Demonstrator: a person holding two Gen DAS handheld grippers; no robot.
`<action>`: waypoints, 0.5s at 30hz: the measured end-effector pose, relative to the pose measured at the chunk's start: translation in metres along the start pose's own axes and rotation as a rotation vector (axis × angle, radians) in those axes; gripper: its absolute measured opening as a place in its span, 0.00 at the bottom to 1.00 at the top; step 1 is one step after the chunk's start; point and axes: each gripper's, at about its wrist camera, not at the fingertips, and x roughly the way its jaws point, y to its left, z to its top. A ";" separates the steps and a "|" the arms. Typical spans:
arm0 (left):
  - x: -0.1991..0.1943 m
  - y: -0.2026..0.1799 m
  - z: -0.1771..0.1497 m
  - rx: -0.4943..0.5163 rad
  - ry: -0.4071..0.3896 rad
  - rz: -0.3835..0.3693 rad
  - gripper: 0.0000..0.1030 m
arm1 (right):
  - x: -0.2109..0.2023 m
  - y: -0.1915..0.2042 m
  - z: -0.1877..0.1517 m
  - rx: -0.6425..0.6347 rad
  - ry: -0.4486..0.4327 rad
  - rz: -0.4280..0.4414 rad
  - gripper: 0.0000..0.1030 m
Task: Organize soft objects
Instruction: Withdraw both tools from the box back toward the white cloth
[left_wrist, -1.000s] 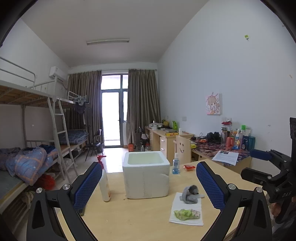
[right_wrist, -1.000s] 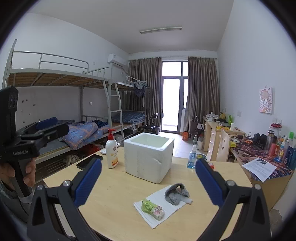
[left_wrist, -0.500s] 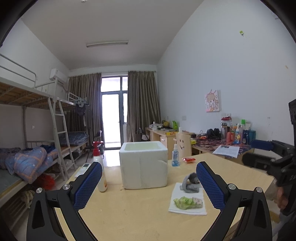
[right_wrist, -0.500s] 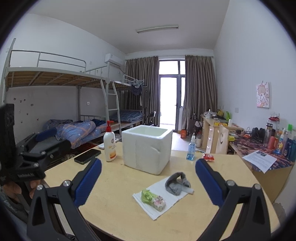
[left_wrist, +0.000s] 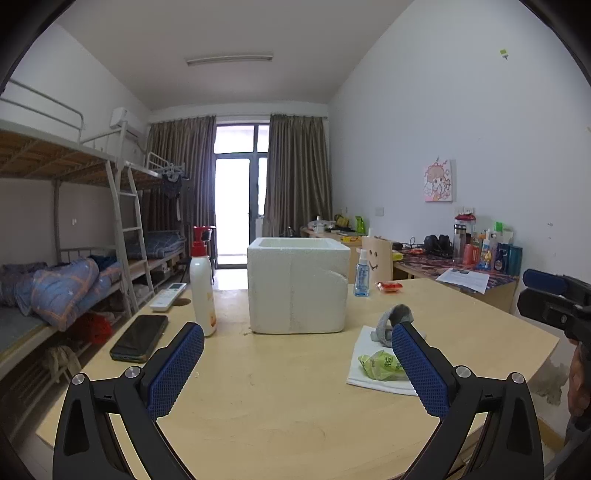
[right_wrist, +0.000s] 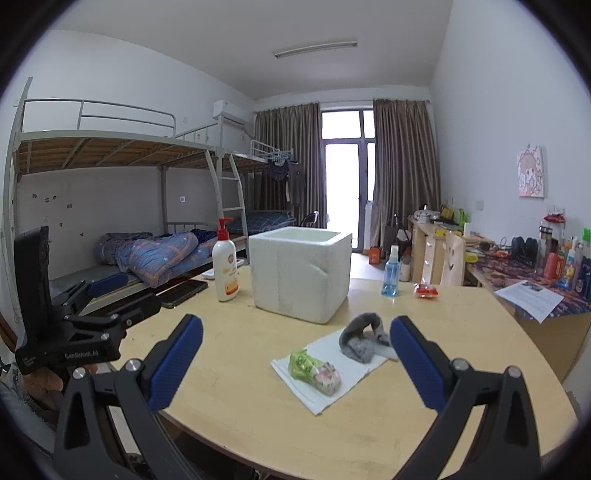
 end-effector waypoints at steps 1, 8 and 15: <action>0.001 0.000 0.000 0.001 0.002 -0.001 0.99 | 0.000 -0.001 -0.001 0.002 0.002 -0.007 0.99; 0.010 -0.002 -0.008 0.004 0.031 -0.010 0.99 | 0.008 -0.008 -0.008 0.017 0.028 -0.020 0.99; 0.022 0.000 -0.009 -0.004 0.061 -0.023 0.99 | 0.019 -0.017 -0.010 0.033 0.054 -0.028 0.99</action>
